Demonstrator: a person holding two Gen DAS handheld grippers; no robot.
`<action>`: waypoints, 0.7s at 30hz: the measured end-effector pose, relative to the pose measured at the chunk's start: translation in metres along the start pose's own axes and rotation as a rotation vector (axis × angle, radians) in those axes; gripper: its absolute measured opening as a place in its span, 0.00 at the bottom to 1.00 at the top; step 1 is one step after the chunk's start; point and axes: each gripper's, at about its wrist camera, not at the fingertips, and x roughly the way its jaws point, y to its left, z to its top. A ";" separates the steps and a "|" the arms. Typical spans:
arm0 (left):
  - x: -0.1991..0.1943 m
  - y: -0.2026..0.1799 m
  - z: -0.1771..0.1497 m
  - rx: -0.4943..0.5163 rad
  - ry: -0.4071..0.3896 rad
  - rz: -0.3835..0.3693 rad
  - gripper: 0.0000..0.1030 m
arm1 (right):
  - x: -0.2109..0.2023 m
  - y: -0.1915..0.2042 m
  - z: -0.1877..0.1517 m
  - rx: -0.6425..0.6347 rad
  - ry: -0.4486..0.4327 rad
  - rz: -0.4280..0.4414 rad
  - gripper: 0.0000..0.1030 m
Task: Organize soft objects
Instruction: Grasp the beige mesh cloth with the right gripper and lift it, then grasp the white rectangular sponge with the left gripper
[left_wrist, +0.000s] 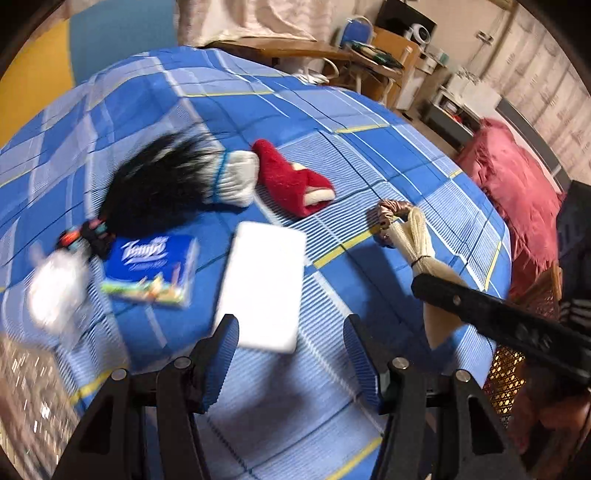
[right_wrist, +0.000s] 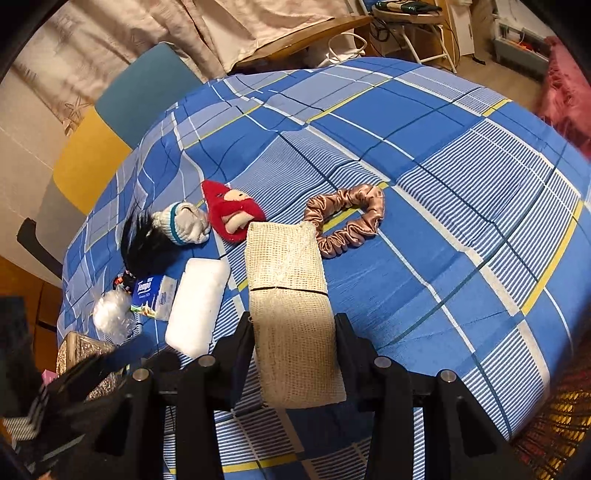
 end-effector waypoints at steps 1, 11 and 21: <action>0.006 -0.002 0.003 0.027 0.004 0.021 0.58 | 0.000 0.001 0.000 0.000 -0.002 0.000 0.42; 0.029 0.005 0.014 0.038 0.009 0.076 0.58 | -0.002 0.000 0.002 0.012 -0.006 0.011 0.42; 0.037 0.006 0.020 0.072 -0.014 0.173 0.59 | -0.003 0.001 0.001 0.015 -0.009 0.015 0.42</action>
